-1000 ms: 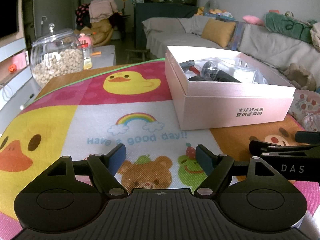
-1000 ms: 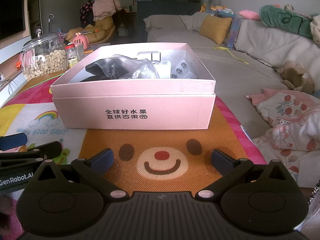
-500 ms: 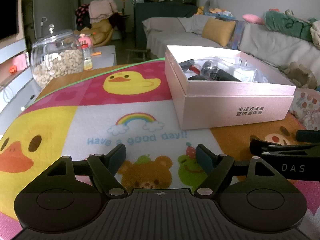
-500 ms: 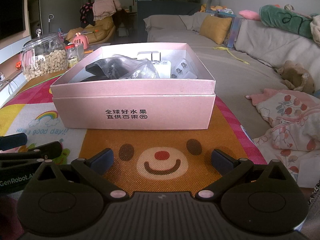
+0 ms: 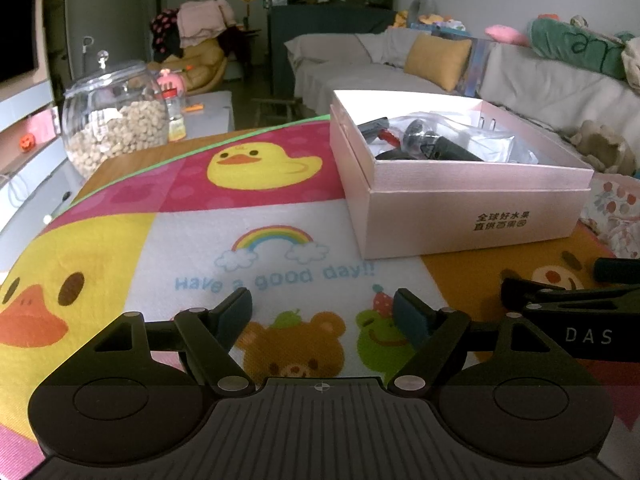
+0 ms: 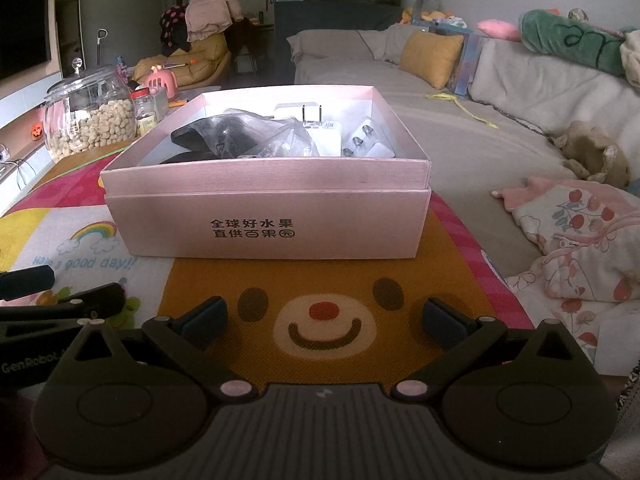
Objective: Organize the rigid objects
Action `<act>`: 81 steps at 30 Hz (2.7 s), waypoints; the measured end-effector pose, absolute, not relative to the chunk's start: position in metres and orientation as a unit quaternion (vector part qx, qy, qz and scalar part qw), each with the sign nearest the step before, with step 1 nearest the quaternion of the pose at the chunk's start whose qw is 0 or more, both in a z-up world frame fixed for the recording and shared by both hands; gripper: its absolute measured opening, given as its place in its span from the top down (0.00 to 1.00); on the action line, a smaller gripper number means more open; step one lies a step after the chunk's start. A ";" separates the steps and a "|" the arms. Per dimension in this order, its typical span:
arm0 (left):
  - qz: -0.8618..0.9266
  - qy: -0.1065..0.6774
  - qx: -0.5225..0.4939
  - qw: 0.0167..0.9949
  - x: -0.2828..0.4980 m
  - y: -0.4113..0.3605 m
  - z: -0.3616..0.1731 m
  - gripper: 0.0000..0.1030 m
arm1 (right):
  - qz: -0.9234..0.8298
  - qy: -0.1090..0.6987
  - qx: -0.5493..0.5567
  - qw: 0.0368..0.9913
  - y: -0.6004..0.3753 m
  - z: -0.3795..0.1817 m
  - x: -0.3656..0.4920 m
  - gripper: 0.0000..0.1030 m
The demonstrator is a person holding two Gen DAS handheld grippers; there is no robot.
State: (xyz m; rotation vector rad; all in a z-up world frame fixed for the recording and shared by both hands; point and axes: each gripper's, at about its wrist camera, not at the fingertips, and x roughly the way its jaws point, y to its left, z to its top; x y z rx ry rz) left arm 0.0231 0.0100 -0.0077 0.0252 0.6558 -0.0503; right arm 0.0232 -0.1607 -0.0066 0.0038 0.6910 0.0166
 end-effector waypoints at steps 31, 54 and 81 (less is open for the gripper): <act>-0.025 0.322 0.011 0.946 0.024 0.010 -0.008 0.19 | 0.008 0.338 0.001 0.941 -0.160 -0.006 0.022 0.00; -0.030 0.322 0.004 0.946 0.023 0.012 -0.007 0.20 | 0.008 0.338 0.002 0.941 -0.160 -0.006 0.022 0.00; -0.030 0.322 0.003 0.946 0.023 0.012 -0.007 0.19 | 0.008 0.338 0.002 0.941 -0.160 -0.006 0.022 0.00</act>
